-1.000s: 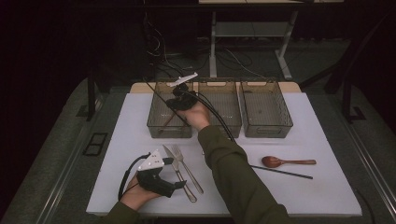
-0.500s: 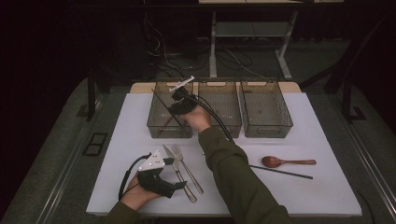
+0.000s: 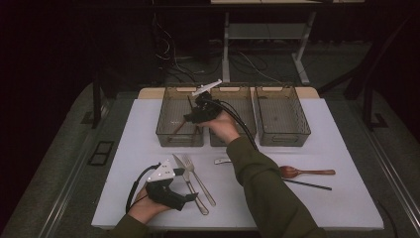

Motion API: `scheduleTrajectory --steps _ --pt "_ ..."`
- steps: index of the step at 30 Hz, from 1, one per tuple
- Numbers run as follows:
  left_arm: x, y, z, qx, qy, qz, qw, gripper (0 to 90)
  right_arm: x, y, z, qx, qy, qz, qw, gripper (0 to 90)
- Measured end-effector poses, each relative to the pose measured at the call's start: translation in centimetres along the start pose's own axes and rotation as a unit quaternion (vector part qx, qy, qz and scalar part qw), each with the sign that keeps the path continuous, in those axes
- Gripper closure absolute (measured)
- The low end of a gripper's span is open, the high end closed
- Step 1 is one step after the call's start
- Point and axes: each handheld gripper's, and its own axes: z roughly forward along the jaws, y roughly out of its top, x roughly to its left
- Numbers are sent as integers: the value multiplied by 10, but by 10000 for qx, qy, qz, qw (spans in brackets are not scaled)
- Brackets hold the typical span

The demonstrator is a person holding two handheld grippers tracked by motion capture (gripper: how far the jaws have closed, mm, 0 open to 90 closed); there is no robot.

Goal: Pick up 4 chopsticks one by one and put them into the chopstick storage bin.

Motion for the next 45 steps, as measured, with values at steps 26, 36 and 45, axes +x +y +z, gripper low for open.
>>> scheduleTrajectory --steps 26,36,45 --pt "-1 0 2 -20 -6 -58 10000 42 8 -50 -91 -39 365 -461 9983 453" --pt "-1 0 3 15 -2 -47 10000 42 1 -86 -122 -167 401 -462 9980 433" --pt "-1 0 5 50 -8 -50 10000 42 -8 -121 -151 -236 324 -357 9986 426"
